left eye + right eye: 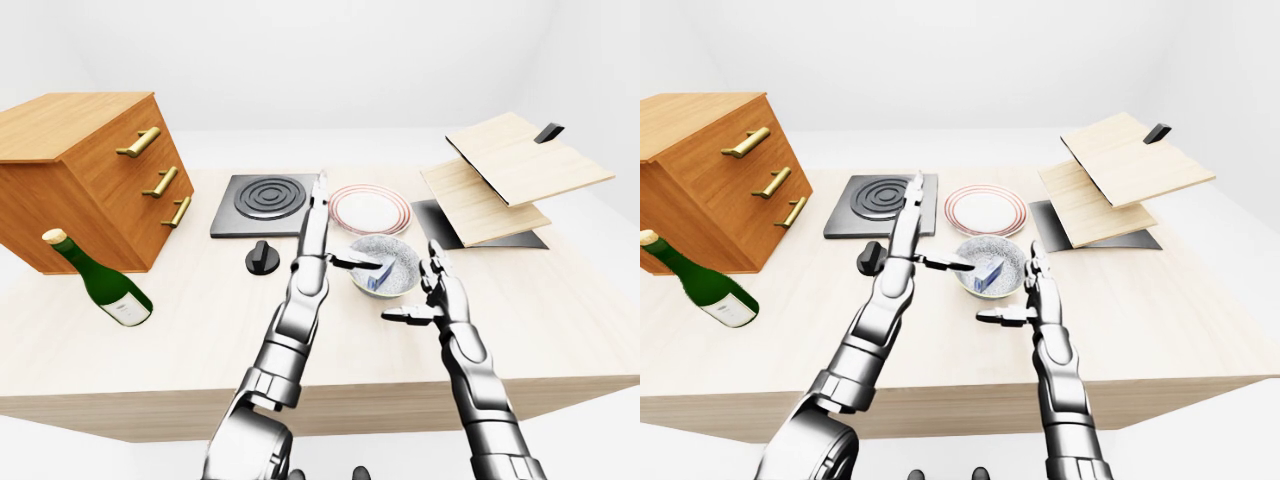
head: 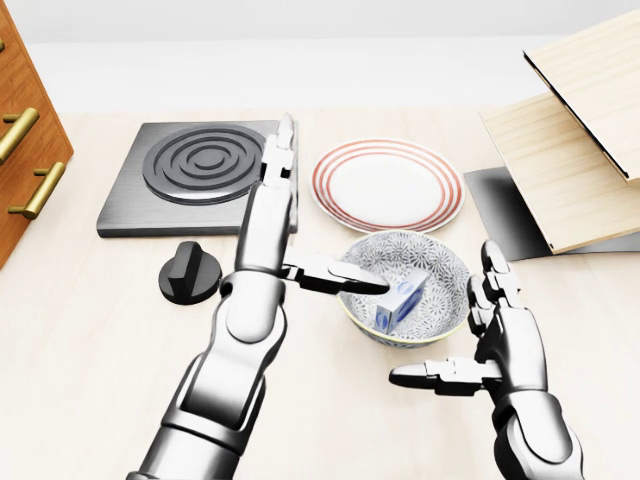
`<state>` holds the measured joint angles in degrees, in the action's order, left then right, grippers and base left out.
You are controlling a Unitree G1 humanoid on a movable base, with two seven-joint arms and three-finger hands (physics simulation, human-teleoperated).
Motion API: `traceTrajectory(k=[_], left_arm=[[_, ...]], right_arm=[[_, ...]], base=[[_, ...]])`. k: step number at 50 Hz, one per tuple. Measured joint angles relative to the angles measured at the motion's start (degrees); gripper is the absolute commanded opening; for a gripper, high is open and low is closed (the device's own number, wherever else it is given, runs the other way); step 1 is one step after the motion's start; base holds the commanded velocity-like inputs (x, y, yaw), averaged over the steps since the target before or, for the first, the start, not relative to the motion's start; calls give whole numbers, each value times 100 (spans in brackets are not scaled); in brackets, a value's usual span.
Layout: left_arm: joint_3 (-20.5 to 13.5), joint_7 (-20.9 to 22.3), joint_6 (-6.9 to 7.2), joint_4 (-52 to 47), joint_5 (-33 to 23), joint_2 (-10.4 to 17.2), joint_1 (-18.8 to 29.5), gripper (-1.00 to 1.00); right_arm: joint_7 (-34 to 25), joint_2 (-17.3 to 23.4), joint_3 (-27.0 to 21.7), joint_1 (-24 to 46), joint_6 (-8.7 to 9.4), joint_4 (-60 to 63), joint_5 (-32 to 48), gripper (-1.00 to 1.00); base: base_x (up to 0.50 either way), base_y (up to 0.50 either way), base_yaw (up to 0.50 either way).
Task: Pick up the cream cheese and put it in the bowl.
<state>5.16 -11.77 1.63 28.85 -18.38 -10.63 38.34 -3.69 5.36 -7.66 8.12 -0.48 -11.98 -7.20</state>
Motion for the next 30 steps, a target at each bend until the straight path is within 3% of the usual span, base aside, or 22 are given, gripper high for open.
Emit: traceTrajectory(k=[7,12,14,15,24,30], left_arm=[[-96,552,94,-1514,706,360,-904,100],[-158,794,164,-2388,974,587,-1440,100],[-199,859,267,-2713,1076,654,-1610,100],[-223,893,337,-2906,1143,686,-1697,100],[-421,1084,337,-4570,1550,961,-2282,100],[-539,1116,337,-5064,1854,1018,-2548,100]], right_arm=[[108,-56,77,-20,154,320,128,100],[209,-96,123,-97,419,848,254,100],[238,-112,136,-127,548,1101,294,100],[249,-120,143,-140,548,1250,308,100],[327,-173,193,-145,548,2459,423,100],[355,-212,265,-118,548,2757,534,100]], base=[[0,0,0],[0,0,0],[0,0,0],[0,0,0],[0,0,0],[0,0,0]])
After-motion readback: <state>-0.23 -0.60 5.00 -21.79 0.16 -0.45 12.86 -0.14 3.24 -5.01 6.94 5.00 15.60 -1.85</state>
